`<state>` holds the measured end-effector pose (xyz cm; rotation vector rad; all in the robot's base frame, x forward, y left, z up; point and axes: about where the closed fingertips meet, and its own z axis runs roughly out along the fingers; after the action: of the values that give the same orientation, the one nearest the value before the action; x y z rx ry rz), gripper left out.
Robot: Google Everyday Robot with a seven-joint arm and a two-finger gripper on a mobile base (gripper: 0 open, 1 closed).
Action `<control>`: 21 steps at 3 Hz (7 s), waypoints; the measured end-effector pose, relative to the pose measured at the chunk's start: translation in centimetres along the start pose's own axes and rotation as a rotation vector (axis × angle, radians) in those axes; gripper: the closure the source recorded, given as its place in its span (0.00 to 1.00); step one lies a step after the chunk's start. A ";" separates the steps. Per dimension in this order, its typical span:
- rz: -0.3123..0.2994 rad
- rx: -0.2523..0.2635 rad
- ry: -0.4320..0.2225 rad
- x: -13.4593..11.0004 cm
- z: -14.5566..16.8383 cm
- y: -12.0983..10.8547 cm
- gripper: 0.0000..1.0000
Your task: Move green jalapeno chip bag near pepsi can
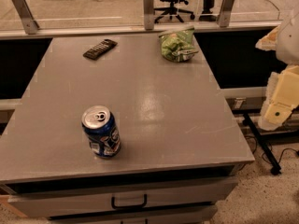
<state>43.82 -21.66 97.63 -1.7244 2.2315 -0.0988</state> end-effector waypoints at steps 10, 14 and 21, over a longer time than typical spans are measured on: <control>0.208 0.061 -0.506 -15.4 20.7 -26.1 0.64; -0.296 -0.088 -0.597 -18.1 11.7 -10.2 1.00; -0.476 -0.350 -0.543 -11.8 8.0 5.4 0.00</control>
Offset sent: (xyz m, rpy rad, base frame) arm 0.0799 0.0055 -0.0219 0.1343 -0.0855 0.0359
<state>43.77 -7.87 91.14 -2.1113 1.4838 0.6118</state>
